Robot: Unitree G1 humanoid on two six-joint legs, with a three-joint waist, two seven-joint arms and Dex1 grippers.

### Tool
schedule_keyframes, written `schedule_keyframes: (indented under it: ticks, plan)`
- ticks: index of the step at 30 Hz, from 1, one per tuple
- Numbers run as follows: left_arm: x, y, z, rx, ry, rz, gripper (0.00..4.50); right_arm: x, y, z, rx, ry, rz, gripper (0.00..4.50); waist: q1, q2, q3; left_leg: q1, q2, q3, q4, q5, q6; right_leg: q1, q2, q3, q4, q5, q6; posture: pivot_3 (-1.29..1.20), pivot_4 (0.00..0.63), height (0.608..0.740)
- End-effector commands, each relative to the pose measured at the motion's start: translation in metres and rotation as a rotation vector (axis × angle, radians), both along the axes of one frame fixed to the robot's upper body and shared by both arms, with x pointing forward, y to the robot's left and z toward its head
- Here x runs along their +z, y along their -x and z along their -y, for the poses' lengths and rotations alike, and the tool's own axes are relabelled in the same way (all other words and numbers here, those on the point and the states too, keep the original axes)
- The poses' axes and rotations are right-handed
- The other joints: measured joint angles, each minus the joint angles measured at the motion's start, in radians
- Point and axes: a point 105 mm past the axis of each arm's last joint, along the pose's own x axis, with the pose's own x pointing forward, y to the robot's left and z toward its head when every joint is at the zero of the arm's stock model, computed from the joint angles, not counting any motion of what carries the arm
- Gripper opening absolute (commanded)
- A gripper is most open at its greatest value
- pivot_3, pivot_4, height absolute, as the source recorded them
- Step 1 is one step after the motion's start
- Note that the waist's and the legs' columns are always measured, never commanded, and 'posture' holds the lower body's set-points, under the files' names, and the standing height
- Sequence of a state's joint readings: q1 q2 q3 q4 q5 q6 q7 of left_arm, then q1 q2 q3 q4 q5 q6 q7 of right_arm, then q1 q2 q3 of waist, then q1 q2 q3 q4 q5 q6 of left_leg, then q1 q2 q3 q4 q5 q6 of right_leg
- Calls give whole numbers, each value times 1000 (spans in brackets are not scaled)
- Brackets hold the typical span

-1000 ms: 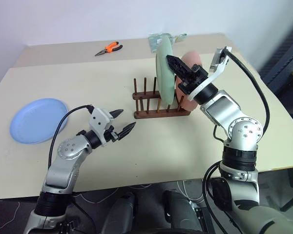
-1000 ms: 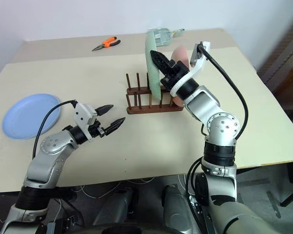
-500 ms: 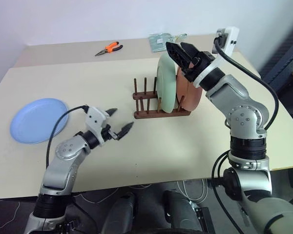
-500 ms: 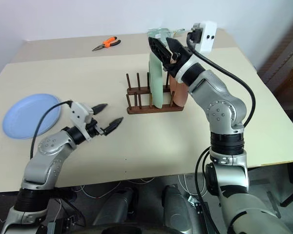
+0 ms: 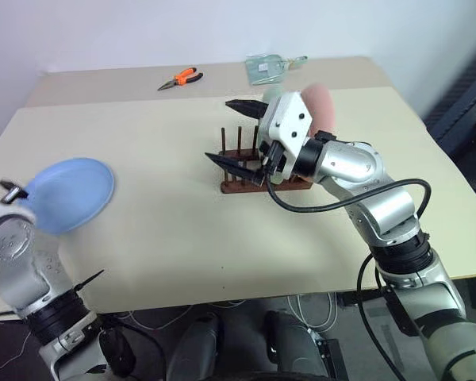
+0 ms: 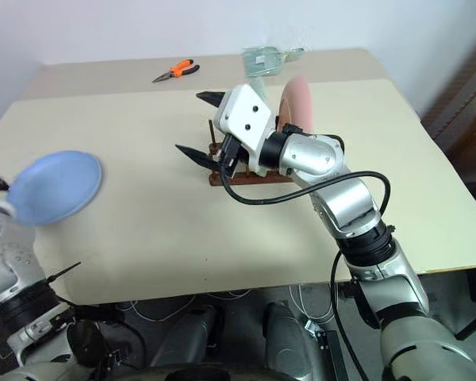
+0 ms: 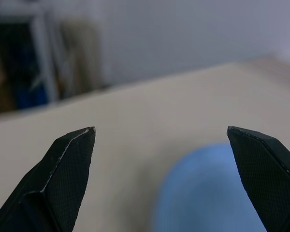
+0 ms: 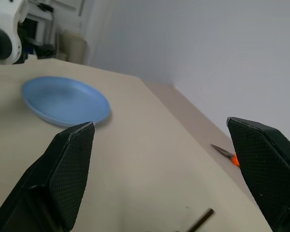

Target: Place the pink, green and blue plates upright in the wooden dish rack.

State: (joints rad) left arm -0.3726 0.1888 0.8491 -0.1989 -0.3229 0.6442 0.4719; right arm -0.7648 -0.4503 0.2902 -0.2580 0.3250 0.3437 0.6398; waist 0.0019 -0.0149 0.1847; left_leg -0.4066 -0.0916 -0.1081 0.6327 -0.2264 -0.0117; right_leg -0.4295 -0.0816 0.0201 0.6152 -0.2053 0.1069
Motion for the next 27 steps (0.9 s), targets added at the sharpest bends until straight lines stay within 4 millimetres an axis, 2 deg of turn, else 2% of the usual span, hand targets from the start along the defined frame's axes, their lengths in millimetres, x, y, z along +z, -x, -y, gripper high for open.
schedule_keyframes:
  ticks: [1, 3, 8, 10, 11, 13, 16, 18, 23, 27]
  plan:
    - [-8, -8, 20, -108, 195, 96, 4241, 9, 10, -6, 49, -16, 55, 4487, 4, -2, -1, 0, 0, 0, 0, 0, 0, 0, 0, 0, 0, 0, 0, 0, 150, 738]
    - [-17, -6, 25, -117, 284, 121, 3580, 8, 11, -7, 60, -18, 55, 4500, 4, -4, -1, 0, 0, 0, 0, 0, 0, 0, 0, 0, 0, 0, 0, 0, 150, 738]
    - [-19, -6, 28, -129, 381, 196, 946, 4, 12, -9, 62, -22, 48, 4500, 0, -5, -1, 0, 1, 0, -1, 0, -1, -1, 1, 0, 0, 0, 0, 0, 150, 738]
    - [-16, -7, 28, -139, 386, 209, 30, 3, 12, -9, 59, -22, 35, 4500, 1, -5, -1, 0, 1, 0, -1, 1, -2, -1, 1, 0, 0, 0, -1, 0, 150, 738]
    - [-10, -10, 29, -165, 347, 206, 30, 3, 11, -9, 58, -21, 32, 4500, 2, -5, -1, 0, 1, 0, -1, 1, -2, -1, 1, 0, 0, 0, -1, 0, 150, 738]
    - [24, -25, 39, -289, 175, 247, 30, 5, 10, -8, 47, -6, 54, 4500, 2, -7, -1, 0, 1, 0, -1, 1, -2, -1, 1, 0, 0, 0, -1, 0, 150, 738]
    - [85, -46, 74, -518, -130, 337, 30, 4, 9, -12, 20, 110, 206, 4500, 7, -7, -1, 0, 0, 0, -1, 1, -3, -1, 1, 0, 0, 0, -1, 0, 150, 738]
    - [112, -55, 105, -657, -261, 380, 30, -1, 8, -16, 18, 205, 317, 4500, 8, -7, -1, 0, 0, 0, -1, 1, -3, 0, 1, 0, -1, 0, -1, 0, 150, 738]
    - [144, -65, 168, -896, -413, 437, 30, -7, -4, -27, -27, 316, 498, 4500, -2, -7, -1, 0, 0, 1, -2, 2, -4, -1, 1, 0, -1, 0, -1, 0, 150, 738]
    - [156, -64, 195, -972, -416, 504, 30, -14, -18, -33, -79, 412, 626, 4500, -20, -7, -1, 0, 1, 1, -3, 4, -7, -2, 2, 1, 1, 1, -1, 0, 150, 738]
